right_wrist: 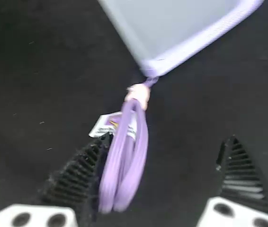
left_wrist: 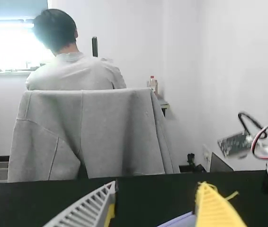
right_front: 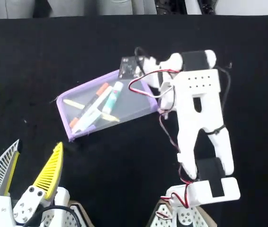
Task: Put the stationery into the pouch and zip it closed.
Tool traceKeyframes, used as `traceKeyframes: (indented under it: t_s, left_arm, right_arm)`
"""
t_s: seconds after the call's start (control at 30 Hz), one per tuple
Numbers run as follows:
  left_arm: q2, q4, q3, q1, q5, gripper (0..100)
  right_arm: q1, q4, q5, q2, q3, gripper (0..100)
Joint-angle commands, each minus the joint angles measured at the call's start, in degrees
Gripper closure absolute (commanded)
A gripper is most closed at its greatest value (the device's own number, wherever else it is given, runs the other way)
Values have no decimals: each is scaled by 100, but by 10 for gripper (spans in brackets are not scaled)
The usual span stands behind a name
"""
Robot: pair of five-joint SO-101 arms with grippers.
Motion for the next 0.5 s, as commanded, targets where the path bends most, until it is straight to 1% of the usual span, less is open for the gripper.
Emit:
traceKeyframes:
  t_s: [0.0,0.13,0.23,0.47]
  left_arm:
    - [35,220,13,4,26,773]
    - [35,352,13,4,26,780]
    - [35,352,-22,4,26,780]
    - [26,352,-154,-31,26,780]
  right_arm:
    - [-79,97,79,-338,330,645]
    - [-70,114,79,-382,321,646]
    - [-88,123,79,-752,189,648]
    - [-782,105,53,-2668,189,649]
